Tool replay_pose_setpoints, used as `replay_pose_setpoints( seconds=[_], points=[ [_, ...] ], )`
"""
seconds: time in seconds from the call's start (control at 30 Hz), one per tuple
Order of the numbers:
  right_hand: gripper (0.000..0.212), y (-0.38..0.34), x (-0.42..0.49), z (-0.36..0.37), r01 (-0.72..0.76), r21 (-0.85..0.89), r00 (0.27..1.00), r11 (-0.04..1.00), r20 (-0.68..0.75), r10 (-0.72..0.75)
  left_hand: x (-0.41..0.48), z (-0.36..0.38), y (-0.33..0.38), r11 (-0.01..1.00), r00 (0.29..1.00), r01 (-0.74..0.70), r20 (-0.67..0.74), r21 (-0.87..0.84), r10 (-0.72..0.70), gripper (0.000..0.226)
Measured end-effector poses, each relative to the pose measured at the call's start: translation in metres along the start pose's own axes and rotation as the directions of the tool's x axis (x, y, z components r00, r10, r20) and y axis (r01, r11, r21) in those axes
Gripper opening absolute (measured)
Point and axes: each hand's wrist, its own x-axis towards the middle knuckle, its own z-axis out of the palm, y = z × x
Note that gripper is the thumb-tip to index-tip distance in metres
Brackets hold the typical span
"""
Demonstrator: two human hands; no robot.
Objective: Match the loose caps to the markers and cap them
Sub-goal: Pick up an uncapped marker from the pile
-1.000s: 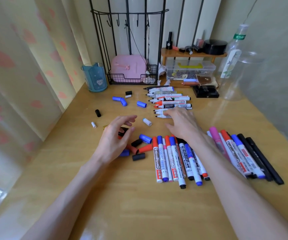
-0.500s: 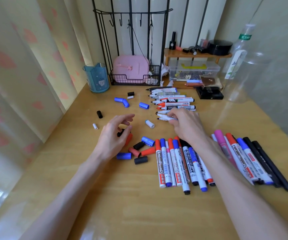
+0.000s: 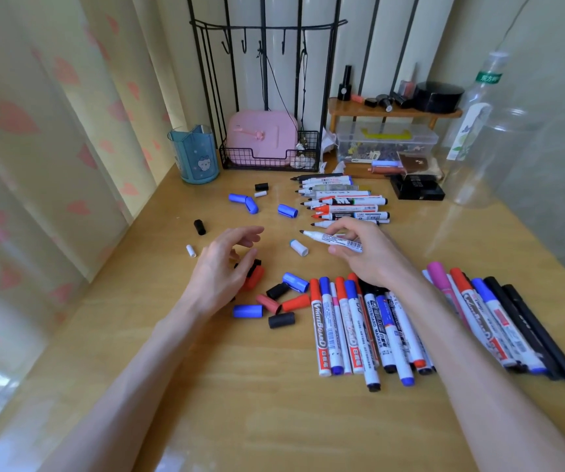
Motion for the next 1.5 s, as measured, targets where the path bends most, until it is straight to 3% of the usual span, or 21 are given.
replay_pose_setpoints(
  seconds=[0.33, 0.63, 0.77, 0.9, 1.27, 1.5],
  points=[
    [0.028, 0.000, 0.002, 0.009, 0.028, 0.088, 1.000, 0.996, -0.014, -0.027, -0.003, -0.009, -0.009, 1.000, 0.999, 0.006, -0.040, 0.008, -0.005, 0.039],
    [0.016, 0.002, 0.003, 0.011, 0.036, 0.012, 0.997, 0.999, -0.070, -0.035, -0.003, -0.041, -0.029, 0.995, 0.988, 0.083, -0.135, 0.063, -0.074, 0.039],
    [0.017, -0.001, 0.001, 0.014, 0.043, 0.009, 0.997, 0.999, -0.062, -0.043, -0.005, -0.042, -0.027, 0.992, 0.997, 0.072, -0.028, 0.099, -0.069, 0.034],
    [0.016, -0.005, -0.002, 0.016, 0.045, 0.013, 0.997, 0.999, -0.056, -0.044, -0.004, -0.028, -0.019, 0.958, 0.993, -0.021, 0.117, 0.287, -0.014, 0.027],
    [0.021, -0.011, -0.021, 0.014, 0.121, -0.040, 0.991, 0.992, -0.053, -0.123, 0.000, -0.027, -0.003, 0.872, 0.978, 0.108, 0.105, 0.478, -0.178, 0.023],
    [0.022, -0.004, -0.036, 0.007, 0.141, -0.025, 0.986, 0.990, -0.084, -0.142, 0.002, -0.019, 0.000, 0.867, 0.973, 0.150, 0.082, 0.475, -0.214, 0.017]
  ],
)
